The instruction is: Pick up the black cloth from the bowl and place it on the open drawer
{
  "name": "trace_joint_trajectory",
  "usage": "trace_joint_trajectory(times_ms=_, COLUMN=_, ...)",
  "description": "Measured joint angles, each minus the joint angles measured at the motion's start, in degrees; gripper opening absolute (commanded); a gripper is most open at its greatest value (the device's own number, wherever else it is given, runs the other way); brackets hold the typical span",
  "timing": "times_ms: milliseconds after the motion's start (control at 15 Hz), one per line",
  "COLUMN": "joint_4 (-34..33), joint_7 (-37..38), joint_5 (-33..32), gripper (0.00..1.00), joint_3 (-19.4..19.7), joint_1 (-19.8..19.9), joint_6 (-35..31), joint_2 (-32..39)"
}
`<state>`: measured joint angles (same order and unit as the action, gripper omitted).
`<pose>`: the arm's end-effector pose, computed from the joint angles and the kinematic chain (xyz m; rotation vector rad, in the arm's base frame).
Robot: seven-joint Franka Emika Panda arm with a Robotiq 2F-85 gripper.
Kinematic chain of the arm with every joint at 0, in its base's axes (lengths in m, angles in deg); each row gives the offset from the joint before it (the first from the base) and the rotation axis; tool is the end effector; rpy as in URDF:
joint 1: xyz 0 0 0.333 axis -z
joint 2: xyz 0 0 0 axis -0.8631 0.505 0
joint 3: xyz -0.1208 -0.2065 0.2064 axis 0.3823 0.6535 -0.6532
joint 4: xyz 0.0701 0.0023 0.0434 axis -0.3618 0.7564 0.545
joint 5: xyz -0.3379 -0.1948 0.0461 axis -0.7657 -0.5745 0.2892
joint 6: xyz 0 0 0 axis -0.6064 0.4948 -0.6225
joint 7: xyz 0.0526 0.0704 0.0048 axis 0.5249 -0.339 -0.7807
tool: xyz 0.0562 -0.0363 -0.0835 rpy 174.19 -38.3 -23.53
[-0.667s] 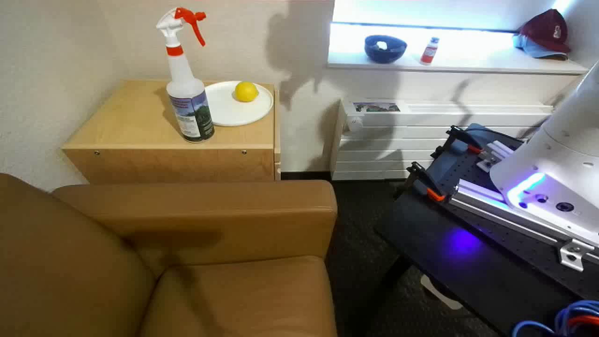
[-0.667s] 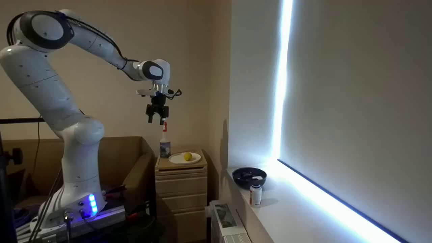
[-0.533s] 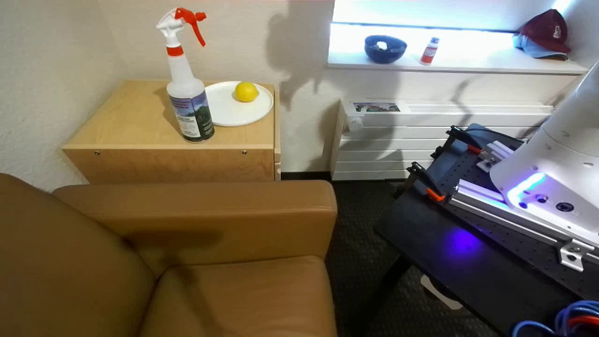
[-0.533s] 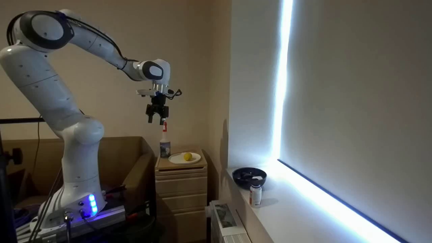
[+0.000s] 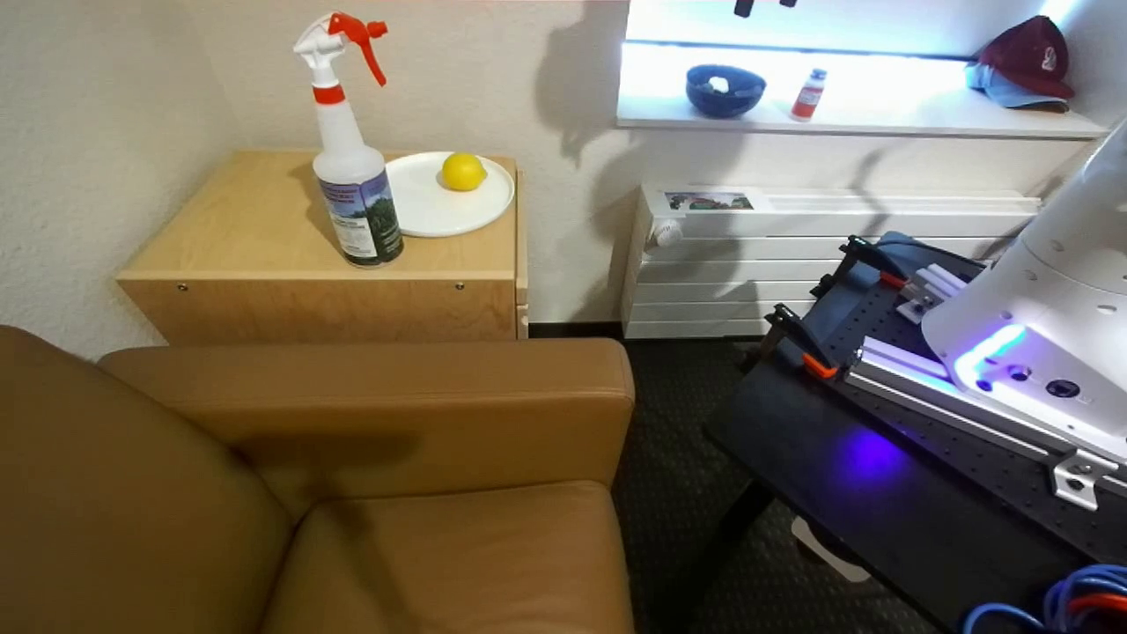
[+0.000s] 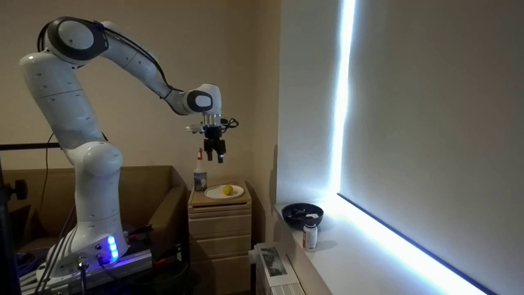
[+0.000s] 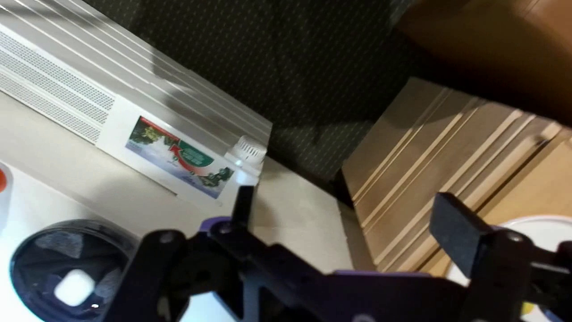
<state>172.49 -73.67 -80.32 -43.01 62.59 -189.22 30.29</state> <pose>0.4333 -0.0487 0.4181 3.0783 -0.1894 0.0609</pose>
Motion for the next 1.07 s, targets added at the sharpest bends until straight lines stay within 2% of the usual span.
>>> trace_joint_trajectory(times_ms=333, joint_4=-1.7, joint_7=0.4, joint_5=0.0, gripper=1.00, joint_3=9.0, joint_1=8.6, joint_6=-15.0, joint_2=9.9)
trace_joint_trajectory(times_ms=467, joint_4=-3.8, joint_7=0.4, joint_5=4.3, gripper=1.00, joint_3=11.5, joint_1=9.9, joint_6=-14.2, joint_2=12.8)
trace_joint_trajectory(times_ms=667, joint_4=-5.1, joint_7=0.4, joint_5=6.9, gripper=1.00, joint_3=11.8, joint_1=10.0, joint_6=-12.1, joint_2=13.4)
trace_joint_trajectory(times_ms=800, joint_4=-5.1, joint_7=1.6, joint_5=6.1, gripper=1.00, joint_3=11.8, joint_1=10.0, joint_6=-13.9, joint_2=13.5)
trace_joint_trajectory(times_ms=1067, joint_4=-6.1, joint_7=9.1, joint_5=5.1, gripper=1.00, joint_3=12.3, joint_1=10.4, joint_6=-30.4, joint_2=18.9)
